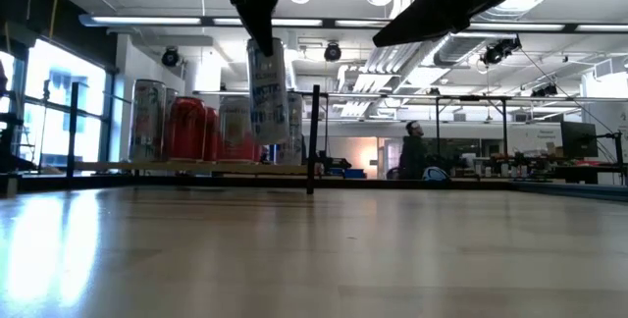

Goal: Place canned beverage on shelf
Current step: Put the white-blue soda can on the shelf aligned with the other white-blue soda can

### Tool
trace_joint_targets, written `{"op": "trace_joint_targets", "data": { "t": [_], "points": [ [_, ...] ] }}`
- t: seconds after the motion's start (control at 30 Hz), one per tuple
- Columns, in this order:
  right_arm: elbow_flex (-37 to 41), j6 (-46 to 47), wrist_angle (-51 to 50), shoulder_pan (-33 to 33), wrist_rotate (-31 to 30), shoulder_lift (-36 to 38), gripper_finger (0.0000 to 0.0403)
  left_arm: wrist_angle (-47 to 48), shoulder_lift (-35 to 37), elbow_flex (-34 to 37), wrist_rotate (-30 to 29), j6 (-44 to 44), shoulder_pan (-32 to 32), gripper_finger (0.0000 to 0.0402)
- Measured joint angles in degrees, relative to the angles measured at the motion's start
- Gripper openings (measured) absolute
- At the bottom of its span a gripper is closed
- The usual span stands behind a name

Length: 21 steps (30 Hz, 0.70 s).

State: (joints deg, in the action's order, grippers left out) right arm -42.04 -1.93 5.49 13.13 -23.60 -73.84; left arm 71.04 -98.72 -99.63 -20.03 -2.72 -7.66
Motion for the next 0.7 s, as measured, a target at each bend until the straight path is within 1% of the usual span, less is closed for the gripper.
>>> {"op": "trace_joint_targets", "data": {
  "t": [0.17, 0.4, 0.5, 0.6, 0.7],
  "points": [
    [0.0, 0.0, -0.1, 0.0, 0.0, 0.0, 0.0, -1.2, -0.1, 0.0, 0.0, -5.6, -4.4, 0.0241],
    [0.0, 0.0, -0.1, 0.0, 0.0, 0.0, 0.0, -6.1, -0.1, 0.0, 1.8, -11.9, -8.9, 0.0241],
    [0.0, 0.0, -0.1, 0.0, 0.0, 0.0, 0.0, -7.3, -0.1, 0.0, 2.0, -13.1, -10.5, 0.0241],
    [0.0, 0.0, -0.1, 0.0, 0.0, 0.0, 0.0, -8.3, -0.8, -0.1, 4.6, -13.9, -11.9, 0.0241],
    [0.0, 0.0, -0.1, 0.0, 0.0, 0.0, 0.0, -8.1, -2.2, -0.1, 5.3, -14.6, -13.1, 0.0241]
  ]
}}
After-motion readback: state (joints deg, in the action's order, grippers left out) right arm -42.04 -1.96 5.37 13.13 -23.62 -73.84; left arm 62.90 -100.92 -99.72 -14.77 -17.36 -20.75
